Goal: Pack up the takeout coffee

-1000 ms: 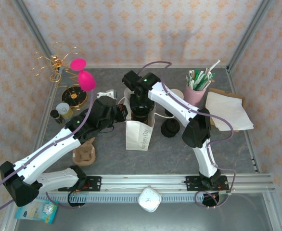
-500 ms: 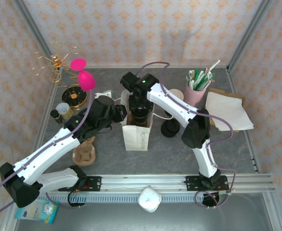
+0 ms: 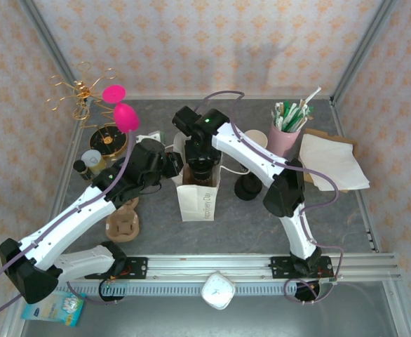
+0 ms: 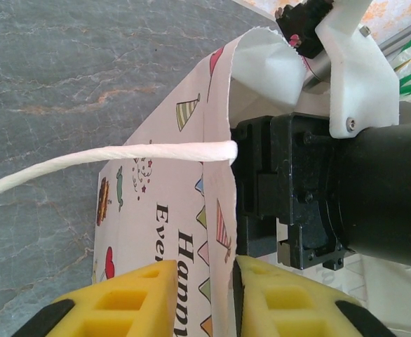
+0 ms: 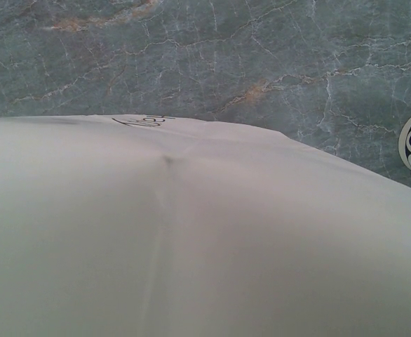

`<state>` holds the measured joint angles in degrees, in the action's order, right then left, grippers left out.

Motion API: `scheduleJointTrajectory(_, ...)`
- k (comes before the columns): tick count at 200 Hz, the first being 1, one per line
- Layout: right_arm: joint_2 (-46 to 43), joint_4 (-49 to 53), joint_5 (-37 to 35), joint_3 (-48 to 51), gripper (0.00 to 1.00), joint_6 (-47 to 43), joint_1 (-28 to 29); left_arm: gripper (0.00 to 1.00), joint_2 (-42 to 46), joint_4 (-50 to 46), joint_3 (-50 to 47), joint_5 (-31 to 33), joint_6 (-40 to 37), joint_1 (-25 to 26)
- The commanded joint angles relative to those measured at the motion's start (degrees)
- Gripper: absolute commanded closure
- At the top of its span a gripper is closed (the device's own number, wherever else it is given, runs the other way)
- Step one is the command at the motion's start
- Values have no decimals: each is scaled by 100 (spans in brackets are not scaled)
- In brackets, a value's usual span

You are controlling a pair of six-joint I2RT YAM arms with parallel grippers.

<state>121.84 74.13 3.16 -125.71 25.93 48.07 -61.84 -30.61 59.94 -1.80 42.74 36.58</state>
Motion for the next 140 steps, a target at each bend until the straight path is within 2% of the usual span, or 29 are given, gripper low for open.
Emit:
scheduleJointTrajectory(1, 80, 82, 1, -112, 56, 111, 77, 73, 64, -11, 3, -91, -42, -62)
scheduleJointTrajectory(33, 26, 84, 193, -29, 56, 89, 88, 77, -4, 53, -24, -156, -46, -63)
scheduleJointTrajectory(56, -14, 84, -65, 39, 56, 98, 88, 79, 16, 79, -13, -209, -64, -68)
scheduleJointTrajectory(140, 279, -137, -189, -6, 56, 115, 97, 79, 54, 139, -122, -242, -10, -66)
